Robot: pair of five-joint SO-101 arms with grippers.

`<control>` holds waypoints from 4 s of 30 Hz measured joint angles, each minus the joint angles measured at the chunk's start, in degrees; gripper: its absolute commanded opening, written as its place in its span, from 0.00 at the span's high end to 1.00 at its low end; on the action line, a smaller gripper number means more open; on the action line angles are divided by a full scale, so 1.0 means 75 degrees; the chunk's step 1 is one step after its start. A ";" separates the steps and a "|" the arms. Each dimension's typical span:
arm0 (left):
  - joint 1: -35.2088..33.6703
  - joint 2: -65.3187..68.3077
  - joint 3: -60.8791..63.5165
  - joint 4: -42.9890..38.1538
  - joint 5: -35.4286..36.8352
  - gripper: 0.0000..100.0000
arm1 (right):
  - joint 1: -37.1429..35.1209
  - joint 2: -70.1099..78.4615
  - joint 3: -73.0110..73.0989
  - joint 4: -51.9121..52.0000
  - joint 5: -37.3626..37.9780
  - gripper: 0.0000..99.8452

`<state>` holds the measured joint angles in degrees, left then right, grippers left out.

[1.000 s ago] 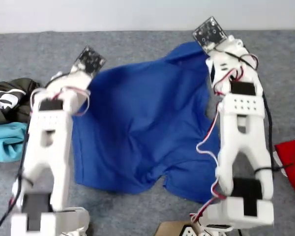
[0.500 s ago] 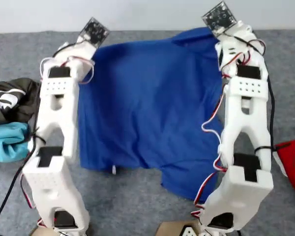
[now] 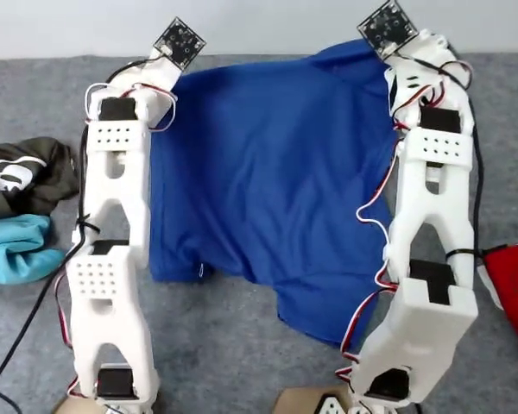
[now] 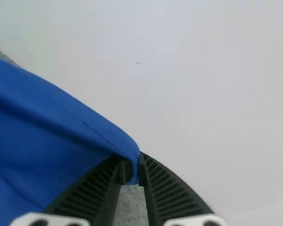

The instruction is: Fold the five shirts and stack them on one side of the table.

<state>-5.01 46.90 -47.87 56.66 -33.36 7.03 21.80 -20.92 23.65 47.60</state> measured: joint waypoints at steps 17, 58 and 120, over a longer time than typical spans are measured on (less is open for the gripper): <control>0.0000 0.0117 -0.1418 0.3305 -0.0340 0.90 | 0.0023 0.0000 -0.0293 0.1500 0.0023 0.99; -0.1676 -0.1418 -0.1090 0.5626 -0.0223 0.83 | -0.0082 -0.1981 -0.0293 0.7713 -0.0645 0.81; 0.0293 -0.5779 0.9635 0.2801 -0.5497 0.79 | 0.0996 -0.5943 0.4431 1.0245 -0.1442 0.81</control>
<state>-2.81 3.56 24.40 77.67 -74.59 14.51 -22.77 12.31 100.48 36.79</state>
